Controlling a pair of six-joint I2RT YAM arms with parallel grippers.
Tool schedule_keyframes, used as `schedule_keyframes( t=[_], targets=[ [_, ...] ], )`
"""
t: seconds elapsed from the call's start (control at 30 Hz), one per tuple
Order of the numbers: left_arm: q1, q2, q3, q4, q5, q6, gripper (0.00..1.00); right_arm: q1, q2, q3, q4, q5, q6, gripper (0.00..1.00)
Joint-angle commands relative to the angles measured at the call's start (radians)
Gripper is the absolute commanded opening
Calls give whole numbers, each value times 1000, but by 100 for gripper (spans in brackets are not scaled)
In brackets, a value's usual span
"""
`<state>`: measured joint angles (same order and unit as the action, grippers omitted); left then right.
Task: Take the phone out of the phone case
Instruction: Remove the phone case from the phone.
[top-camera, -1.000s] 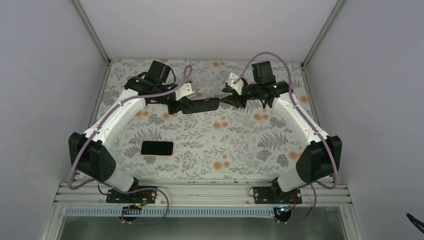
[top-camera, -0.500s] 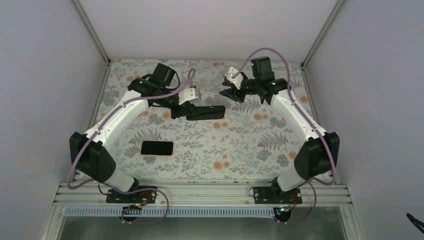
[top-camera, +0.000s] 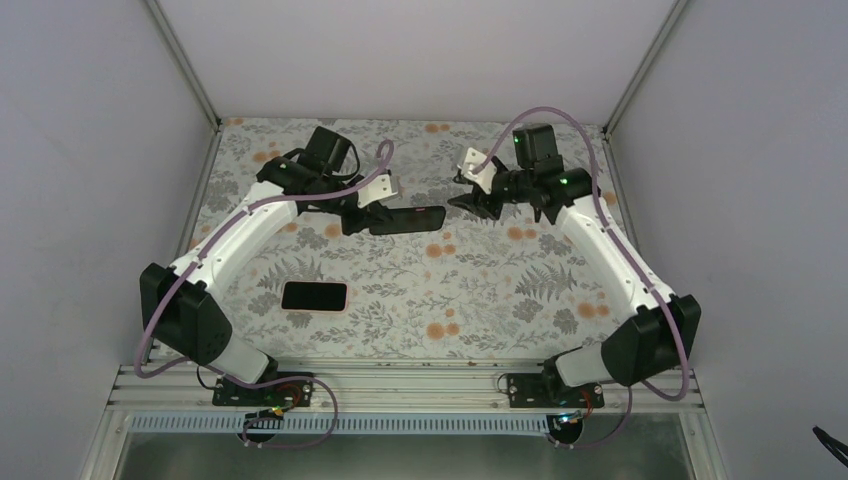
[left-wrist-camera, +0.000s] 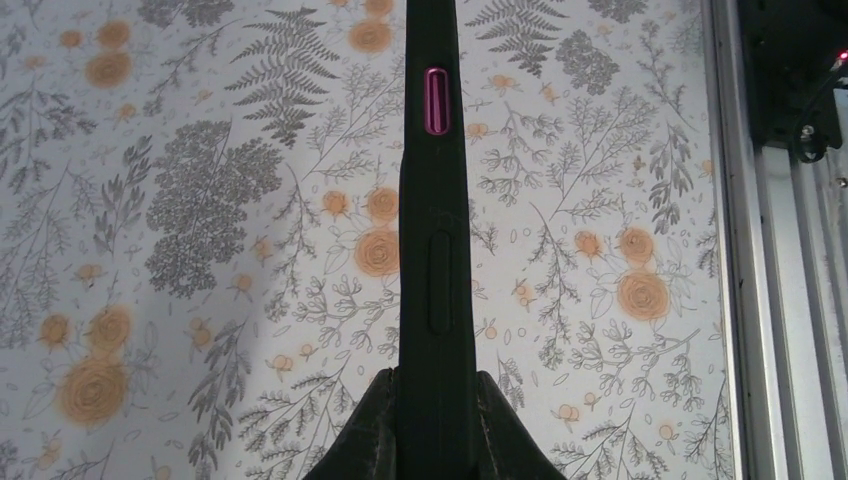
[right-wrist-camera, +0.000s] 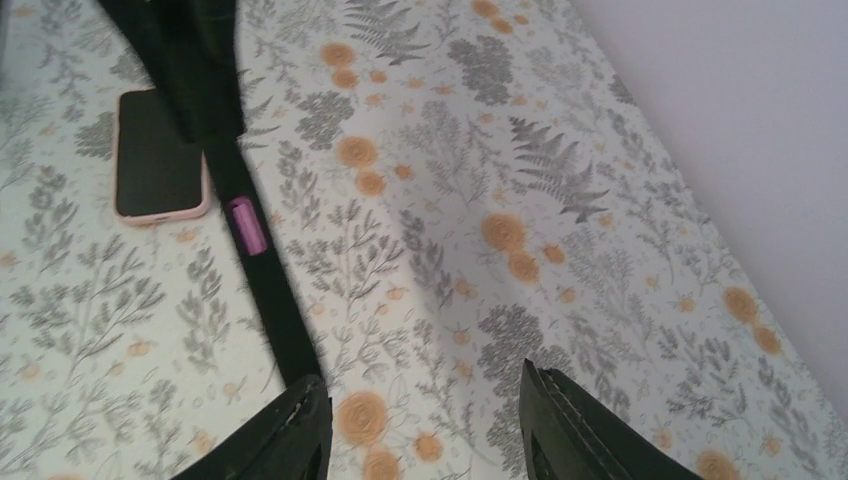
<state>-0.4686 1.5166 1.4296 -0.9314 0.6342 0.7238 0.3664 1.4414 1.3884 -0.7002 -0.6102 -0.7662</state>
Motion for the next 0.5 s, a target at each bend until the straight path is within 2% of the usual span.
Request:
schedule_keyframes(
  t=[0.0,0.47],
  targets=[
    [-1,-11,10,68,10,-8,2,11,-49,-59,-74,-20,-42,50],
    [-1,-21,12,53,30,-3,2,14,10,-70,10,-38,-4,46]
  ],
)
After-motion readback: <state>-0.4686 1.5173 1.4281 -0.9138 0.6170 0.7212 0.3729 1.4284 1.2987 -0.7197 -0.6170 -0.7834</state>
